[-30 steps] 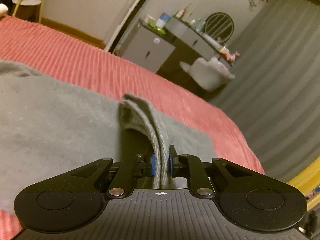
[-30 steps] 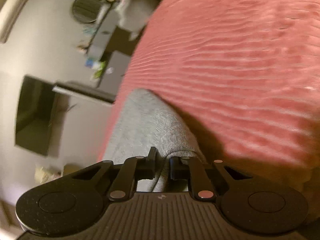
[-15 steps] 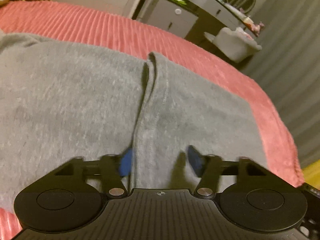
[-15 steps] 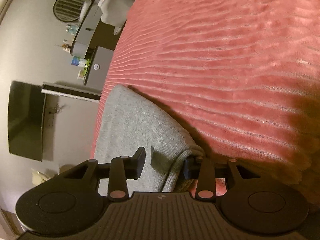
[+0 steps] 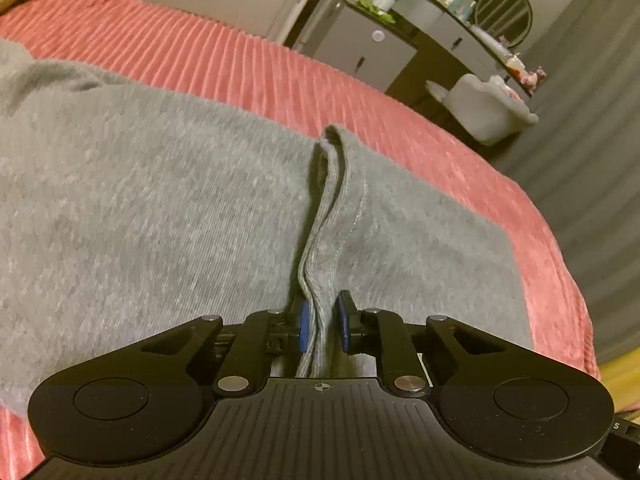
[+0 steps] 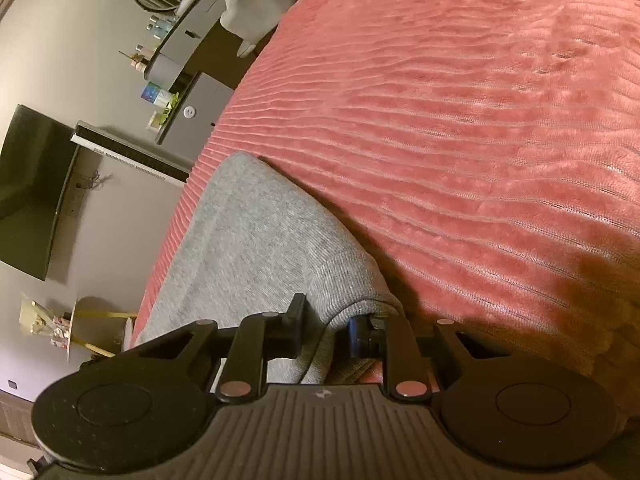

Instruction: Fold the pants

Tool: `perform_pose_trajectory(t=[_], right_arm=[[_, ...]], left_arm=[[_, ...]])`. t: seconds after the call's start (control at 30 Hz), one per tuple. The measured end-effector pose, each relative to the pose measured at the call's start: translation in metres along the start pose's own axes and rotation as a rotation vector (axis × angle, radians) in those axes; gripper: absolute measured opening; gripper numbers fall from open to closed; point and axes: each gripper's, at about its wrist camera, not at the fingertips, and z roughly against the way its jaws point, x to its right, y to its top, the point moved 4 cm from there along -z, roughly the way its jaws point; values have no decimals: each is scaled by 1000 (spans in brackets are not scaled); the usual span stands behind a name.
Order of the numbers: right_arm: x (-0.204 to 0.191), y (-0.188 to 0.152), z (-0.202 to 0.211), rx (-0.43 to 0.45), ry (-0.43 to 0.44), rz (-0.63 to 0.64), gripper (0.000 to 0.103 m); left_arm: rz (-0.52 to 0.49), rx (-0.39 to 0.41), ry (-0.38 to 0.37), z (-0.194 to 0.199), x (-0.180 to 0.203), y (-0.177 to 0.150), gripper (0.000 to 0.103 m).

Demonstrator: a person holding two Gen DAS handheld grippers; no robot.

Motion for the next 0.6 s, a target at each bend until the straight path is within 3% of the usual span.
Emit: perform_pose_trajectory(t=[0.33,0.4,0.43,0.47,0.53,0.57,0.6], right_arm=[[-19,-7,3,6,-24,126,19],[-19,-6,1,-20,-57,136,23],[-19,-6,1,-35,-59,136,30],[-20,-6,3,-61,-48,138,40],[-24,-5,11,-106,-44,167,44],[-27,-5,16,-131,-55,194,46],[-30,-5,21,-155,-55,221,46]], left_arm=[[-58,78,-17,18,8,8,16],[-64,62,32,13,4,7,16],[-65,58,64,11,1,7,10],[-84,74,142,11,-2,8,5],[-165,147,300,17,-4,12,6],[-182,186,342,22,-5,15,8],[-167,220,339,28,-6,19,14]])
